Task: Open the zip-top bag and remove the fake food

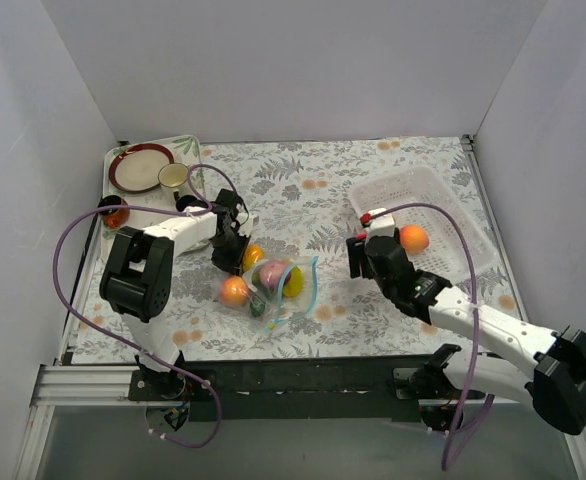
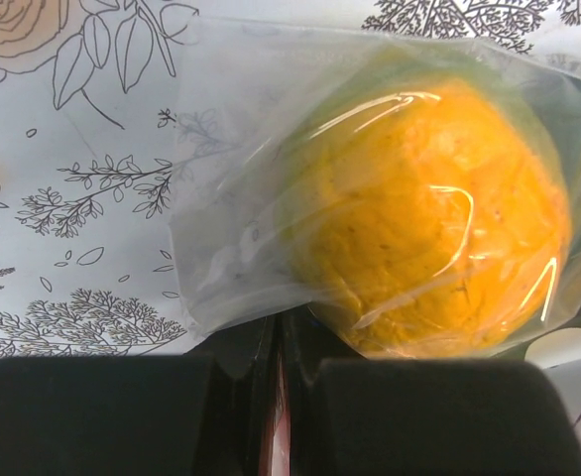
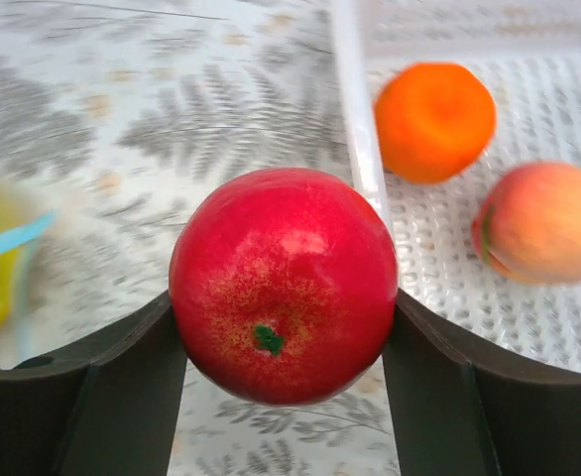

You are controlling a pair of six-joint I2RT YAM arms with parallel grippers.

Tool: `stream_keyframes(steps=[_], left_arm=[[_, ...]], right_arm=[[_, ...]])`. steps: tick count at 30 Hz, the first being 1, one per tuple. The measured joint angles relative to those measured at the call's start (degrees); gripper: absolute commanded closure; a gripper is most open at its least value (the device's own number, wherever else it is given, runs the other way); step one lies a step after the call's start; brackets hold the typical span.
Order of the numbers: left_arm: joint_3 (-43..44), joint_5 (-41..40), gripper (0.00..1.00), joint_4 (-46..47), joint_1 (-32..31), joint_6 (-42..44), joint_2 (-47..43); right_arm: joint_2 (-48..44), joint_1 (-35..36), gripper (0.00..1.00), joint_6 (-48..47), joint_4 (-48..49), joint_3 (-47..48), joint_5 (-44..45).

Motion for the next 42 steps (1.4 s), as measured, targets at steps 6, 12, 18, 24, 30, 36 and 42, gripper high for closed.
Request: stream_keyframes(steps=[6, 12, 18, 24, 30, 36, 42], left_arm=[[0.61, 0.48, 1.00, -0.50, -0.04, 0.02, 0.11], [0.52, 0.59, 1.00, -0.37, -0.04, 0.02, 0.11], [0.44, 0.66, 1.00, -0.17, -0.04, 0.02, 0.11], [0.42, 0.81, 1.00, -0.07, -0.04, 0.02, 0.11], [0.42, 0.87, 1.00, 0.04, -0.04, 0.02, 0.11], [0.31, 0.94, 1.00, 0.22, -0.04, 0.02, 0.11], [-0.15, 1.25, 1.00, 0.94, -0.02, 0.04, 0.09]], right_arm=[[10.32, -8.70, 0.78, 5.66, -7.26, 7.58, 6.54], [5.40, -8.76, 0.93, 3.23, -4.37, 7.56, 1.62], [3.54, -11.89, 0.89, 0.07, -1.57, 12.20, 3.17], [15.23, -24.52, 0.78, 2.27, -4.02, 23.34, 4.04], [29.66, -32.41, 0.12, 6.73, -10.38, 32.09, 3.04], [35.69, -32.28, 0.02, 8.55, -17.38, 35.52, 3.63], [32.52, -32.30, 0.01, 9.86, -19.12, 34.27, 5.49]])
